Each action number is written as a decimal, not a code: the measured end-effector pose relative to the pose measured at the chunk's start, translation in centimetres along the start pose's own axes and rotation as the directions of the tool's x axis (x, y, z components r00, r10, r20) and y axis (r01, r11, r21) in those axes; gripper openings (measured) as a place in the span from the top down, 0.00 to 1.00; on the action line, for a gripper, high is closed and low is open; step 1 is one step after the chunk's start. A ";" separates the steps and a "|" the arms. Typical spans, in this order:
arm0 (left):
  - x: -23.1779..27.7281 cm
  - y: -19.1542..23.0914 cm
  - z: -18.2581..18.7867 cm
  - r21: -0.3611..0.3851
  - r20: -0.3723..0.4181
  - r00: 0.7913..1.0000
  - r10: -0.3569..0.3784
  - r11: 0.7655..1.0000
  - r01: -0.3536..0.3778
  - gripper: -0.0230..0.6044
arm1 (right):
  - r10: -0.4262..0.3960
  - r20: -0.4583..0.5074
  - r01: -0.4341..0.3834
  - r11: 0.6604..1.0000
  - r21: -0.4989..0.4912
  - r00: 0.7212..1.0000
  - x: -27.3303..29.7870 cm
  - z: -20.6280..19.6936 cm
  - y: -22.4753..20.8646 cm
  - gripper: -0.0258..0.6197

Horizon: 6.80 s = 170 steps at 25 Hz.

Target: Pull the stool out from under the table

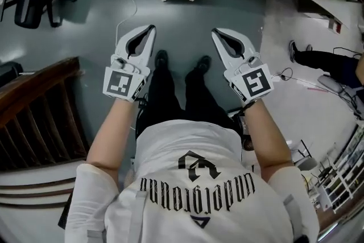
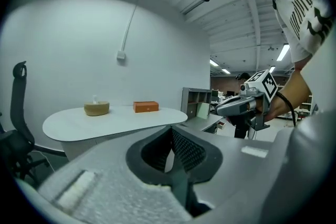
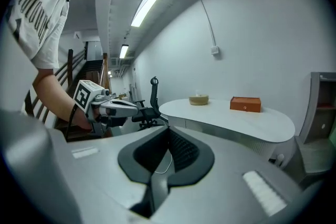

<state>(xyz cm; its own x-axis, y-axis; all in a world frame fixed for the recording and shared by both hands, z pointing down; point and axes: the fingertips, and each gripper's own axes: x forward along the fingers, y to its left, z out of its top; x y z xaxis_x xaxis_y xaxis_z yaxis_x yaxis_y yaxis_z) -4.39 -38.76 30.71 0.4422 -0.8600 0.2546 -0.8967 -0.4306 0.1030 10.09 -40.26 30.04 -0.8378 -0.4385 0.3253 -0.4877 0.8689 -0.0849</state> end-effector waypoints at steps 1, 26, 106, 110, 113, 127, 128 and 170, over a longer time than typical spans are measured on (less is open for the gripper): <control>0.4 -0.3 -0.6 0.001 -0.004 1.000 -0.001 1.000 0.001 0.95 | 0.010 -0.005 -0.010 1.000 -0.007 1.000 0.1 -0.5 -0.3 0.96; 9.6 7.9 -21.4 0.062 -0.141 0.989 -0.042 0.997 0.051 0.58 | 0.000 -0.114 -0.004 0.999 -0.033 0.993 12.9 -20.6 -7.1 0.75; 13.9 15.0 -72.8 0.027 -0.447 0.871 0.205 0.976 -0.216 0.60 | -0.311 -0.397 0.332 0.943 -0.017 0.864 26.3 -68.6 -4.9 0.58; 11.0 11.1 -73.9 0.035 -0.465 0.862 0.203 0.977 -0.212 0.60 | -0.291 -0.406 0.311 0.950 -0.017 0.867 22.5 -70.0 -2.1 0.58; 9.1 8.8 -74.9 0.031 -0.475 0.856 0.203 0.976 -0.214 0.60 | -0.280 -0.421 0.304 0.953 -0.011 0.863 20.2 -71.2 -0.3 0.58; -0.2 2.1 -77.6 0.025 -0.520 0.832 0.192 0.977 -0.210 0.60 | -0.276 -0.437 0.305 0.952 -0.005 0.856 13.4 -73.8 8.9 0.58; -0.8 1.8 -77.8 0.023 -0.521 0.832 0.189 0.978 -0.207 0.60 | -0.281 -0.435 0.310 0.951 -0.005 0.855 13.0 -74.0 9.6 0.58; -24.3 -4.8 -40.1 0.113 -0.355 0.932 0.075 0.993 -0.037 0.59 | -0.288 -0.303 0.299 0.954 -0.013 0.908 -4.6 -37.2 28.9 0.72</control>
<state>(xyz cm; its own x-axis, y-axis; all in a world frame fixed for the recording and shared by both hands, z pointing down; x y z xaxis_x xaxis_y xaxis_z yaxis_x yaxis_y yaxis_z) -11.72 -4.81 62.54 0.3374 -0.7365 0.5863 -0.9043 -0.4266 -0.0155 8.96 -4.63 61.12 -0.5463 -0.5793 0.6050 -0.7124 0.7012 0.0281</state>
